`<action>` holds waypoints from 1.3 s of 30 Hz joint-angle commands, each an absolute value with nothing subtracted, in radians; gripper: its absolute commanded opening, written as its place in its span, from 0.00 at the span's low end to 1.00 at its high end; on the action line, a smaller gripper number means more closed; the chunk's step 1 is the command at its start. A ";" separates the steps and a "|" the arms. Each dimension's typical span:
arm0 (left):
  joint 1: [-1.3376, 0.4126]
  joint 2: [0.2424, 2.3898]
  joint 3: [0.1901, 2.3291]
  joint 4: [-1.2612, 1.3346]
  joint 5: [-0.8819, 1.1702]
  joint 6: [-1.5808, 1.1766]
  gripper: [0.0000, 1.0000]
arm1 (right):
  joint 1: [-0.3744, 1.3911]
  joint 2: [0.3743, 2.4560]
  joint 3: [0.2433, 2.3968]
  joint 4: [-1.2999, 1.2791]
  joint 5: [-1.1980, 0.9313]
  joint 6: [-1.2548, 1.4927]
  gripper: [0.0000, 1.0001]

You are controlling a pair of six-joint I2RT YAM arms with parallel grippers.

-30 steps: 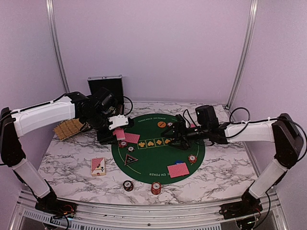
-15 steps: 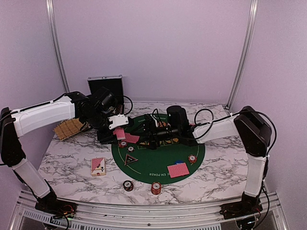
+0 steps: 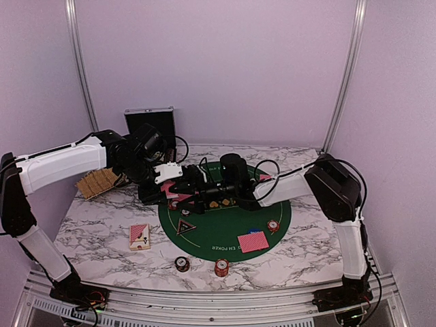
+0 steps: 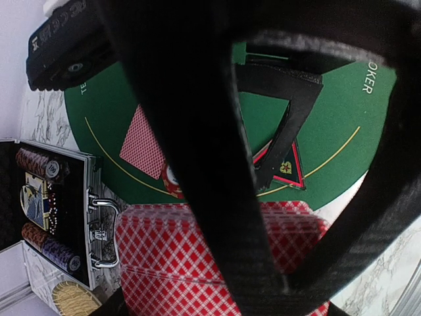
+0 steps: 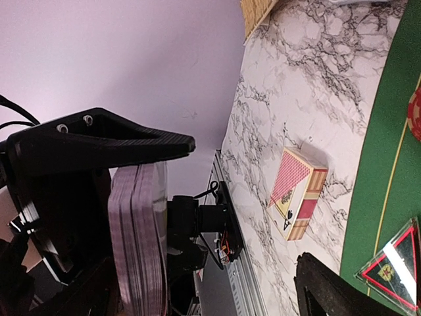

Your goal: Distribute texas hold em gaming equipment

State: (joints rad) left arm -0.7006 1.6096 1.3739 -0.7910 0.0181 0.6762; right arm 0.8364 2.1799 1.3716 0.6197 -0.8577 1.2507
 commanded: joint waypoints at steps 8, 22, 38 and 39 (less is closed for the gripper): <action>-0.707 1.597 1.399 -0.813 0.032 0.674 0.00 | 0.873 2.288 1.471 0.855 -0.895 1.425 0.92; -0.707 1.595 1.395 -0.814 0.031 0.672 0.00 | 0.889 2.378 1.600 0.820 -0.896 1.434 0.94; -0.707 1.593 1.390 -0.816 0.031 0.673 0.00 | 0.886 2.418 1.634 0.762 -0.870 1.423 0.88; -0.707 1.592 1.390 -0.816 0.032 0.672 0.00 | 0.883 2.404 1.616 0.743 -0.857 1.407 0.88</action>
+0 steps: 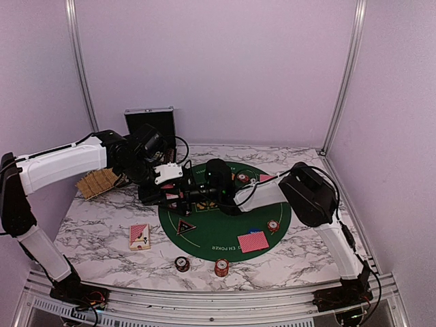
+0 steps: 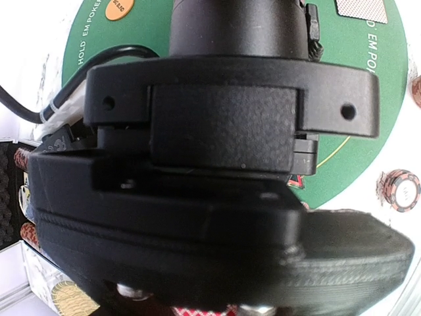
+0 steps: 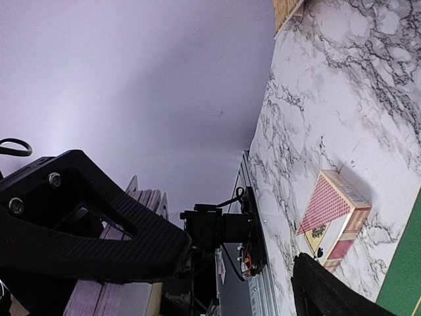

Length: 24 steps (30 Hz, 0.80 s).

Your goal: Distribute texas hold em gaming equipment

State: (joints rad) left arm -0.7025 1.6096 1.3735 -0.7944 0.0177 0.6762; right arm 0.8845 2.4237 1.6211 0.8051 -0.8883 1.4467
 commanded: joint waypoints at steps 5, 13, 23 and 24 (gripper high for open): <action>-0.707 1.586 1.382 -0.816 0.028 0.676 0.00 | 0.869 2.378 1.583 0.703 -0.841 1.371 0.85; -0.707 1.585 1.382 -0.816 0.029 0.675 0.00 | 0.858 2.367 1.532 0.773 -0.846 1.406 0.78; -0.707 1.591 1.392 -0.816 0.032 0.673 0.00 | 0.829 2.317 1.483 0.743 -0.841 1.366 0.73; -0.707 1.591 1.391 -0.816 0.032 0.673 0.00 | 0.828 2.314 1.481 0.744 -0.842 1.366 0.72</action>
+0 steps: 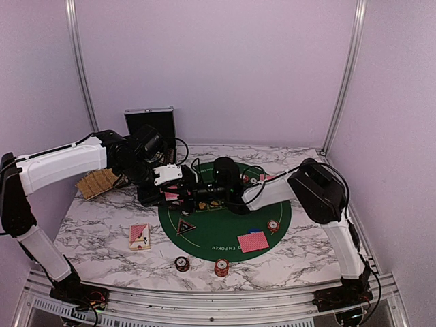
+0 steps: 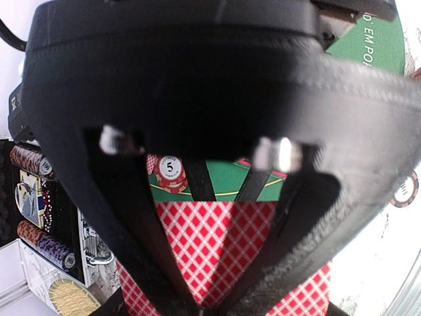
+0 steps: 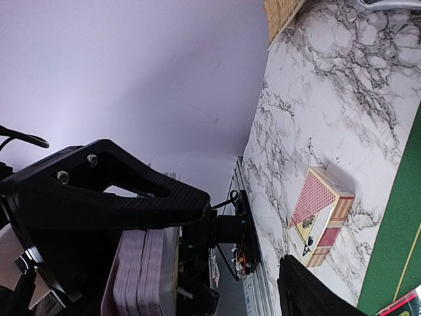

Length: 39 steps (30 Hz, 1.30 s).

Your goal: Distribute texas hold em gaming equipment

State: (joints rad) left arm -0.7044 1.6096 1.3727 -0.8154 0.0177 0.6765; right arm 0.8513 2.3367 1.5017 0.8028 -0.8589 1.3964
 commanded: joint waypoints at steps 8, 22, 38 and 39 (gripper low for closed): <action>-0.707 1.595 1.396 -0.816 0.031 0.673 0.00 | 0.811 2.289 1.444 0.759 -0.849 1.365 0.65; -0.707 1.599 1.393 -0.816 0.028 0.674 0.00 | 0.784 2.215 1.374 0.788 -0.859 1.365 0.37; -0.707 1.597 1.381 -0.816 0.017 0.677 0.00 | 0.758 2.146 1.262 0.979 -0.864 1.497 0.05; -0.707 1.598 1.378 -0.816 0.015 0.676 0.00 | 0.755 2.146 1.252 1.017 -0.862 1.517 0.03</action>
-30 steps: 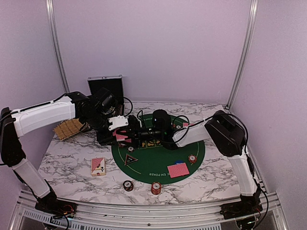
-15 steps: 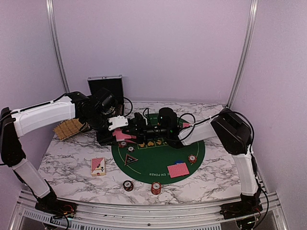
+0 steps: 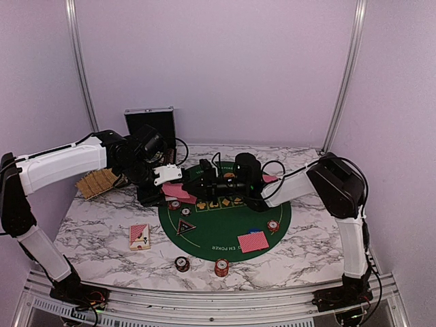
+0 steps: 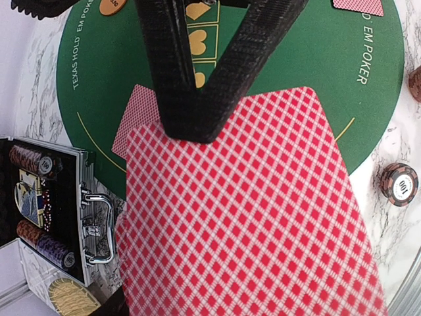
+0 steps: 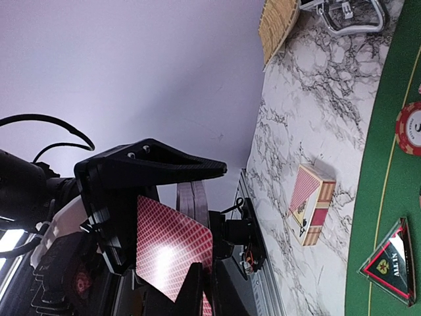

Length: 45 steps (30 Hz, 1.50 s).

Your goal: Distribute texas hold em gaming equipment

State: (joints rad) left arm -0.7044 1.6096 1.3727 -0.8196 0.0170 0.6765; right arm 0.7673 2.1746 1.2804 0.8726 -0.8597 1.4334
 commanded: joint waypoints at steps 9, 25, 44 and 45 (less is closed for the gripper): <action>-0.707 1.597 1.375 -0.816 0.011 0.675 0.00 | 0.736 2.112 1.205 1.123 -0.844 1.591 0.00; -0.707 1.581 1.360 -0.816 0.006 0.676 0.00 | 0.639 2.086 1.148 1.064 -0.848 1.522 0.00; -0.707 1.560 1.342 -0.825 -0.016 0.679 0.00 | 0.602 2.347 1.439 0.676 -0.753 1.288 0.00; -0.707 1.560 1.342 -0.825 -0.013 0.680 0.00 | 0.604 2.360 1.461 0.664 -0.746 1.282 0.00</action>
State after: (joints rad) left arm -0.7040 1.5932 1.3449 -0.8173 -0.0109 0.6769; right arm 0.5949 2.3119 1.3869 0.7147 -0.7795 1.3071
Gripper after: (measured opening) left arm 0.642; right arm 0.005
